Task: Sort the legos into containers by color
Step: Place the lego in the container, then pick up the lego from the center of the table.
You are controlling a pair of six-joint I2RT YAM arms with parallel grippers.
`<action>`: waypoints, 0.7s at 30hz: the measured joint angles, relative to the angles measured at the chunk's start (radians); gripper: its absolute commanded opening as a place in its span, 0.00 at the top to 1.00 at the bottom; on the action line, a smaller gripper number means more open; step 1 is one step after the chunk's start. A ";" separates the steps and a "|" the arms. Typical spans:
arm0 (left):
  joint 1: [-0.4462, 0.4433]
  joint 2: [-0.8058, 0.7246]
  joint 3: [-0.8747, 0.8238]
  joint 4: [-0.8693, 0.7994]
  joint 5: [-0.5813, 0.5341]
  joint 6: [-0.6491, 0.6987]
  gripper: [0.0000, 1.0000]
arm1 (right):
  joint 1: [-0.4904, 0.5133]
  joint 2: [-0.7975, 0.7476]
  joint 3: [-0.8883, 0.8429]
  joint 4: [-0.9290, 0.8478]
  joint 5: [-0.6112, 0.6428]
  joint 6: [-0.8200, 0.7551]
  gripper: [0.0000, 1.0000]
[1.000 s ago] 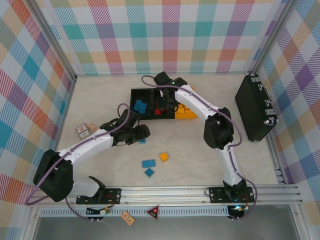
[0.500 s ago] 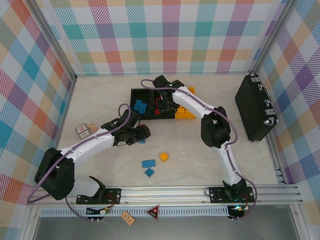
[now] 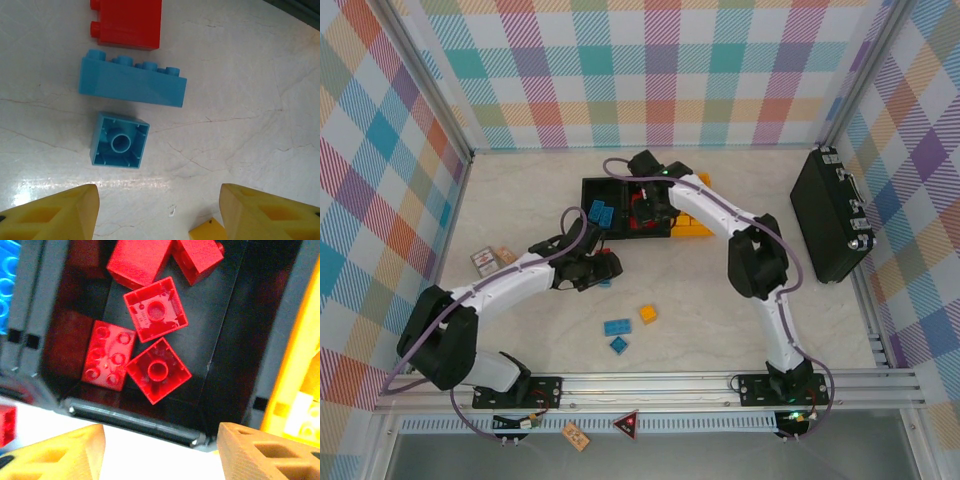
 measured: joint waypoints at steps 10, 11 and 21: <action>0.003 0.087 0.129 -0.071 -0.060 0.055 0.30 | 0.000 -0.397 -0.406 0.193 -0.099 0.057 0.38; 0.006 0.099 0.146 -0.081 -0.069 0.066 0.29 | 0.000 -0.426 -0.447 0.207 -0.107 0.066 0.38; 0.033 0.263 0.256 -0.093 -0.183 0.126 0.27 | 0.000 -0.607 -0.752 0.290 -0.146 0.140 0.38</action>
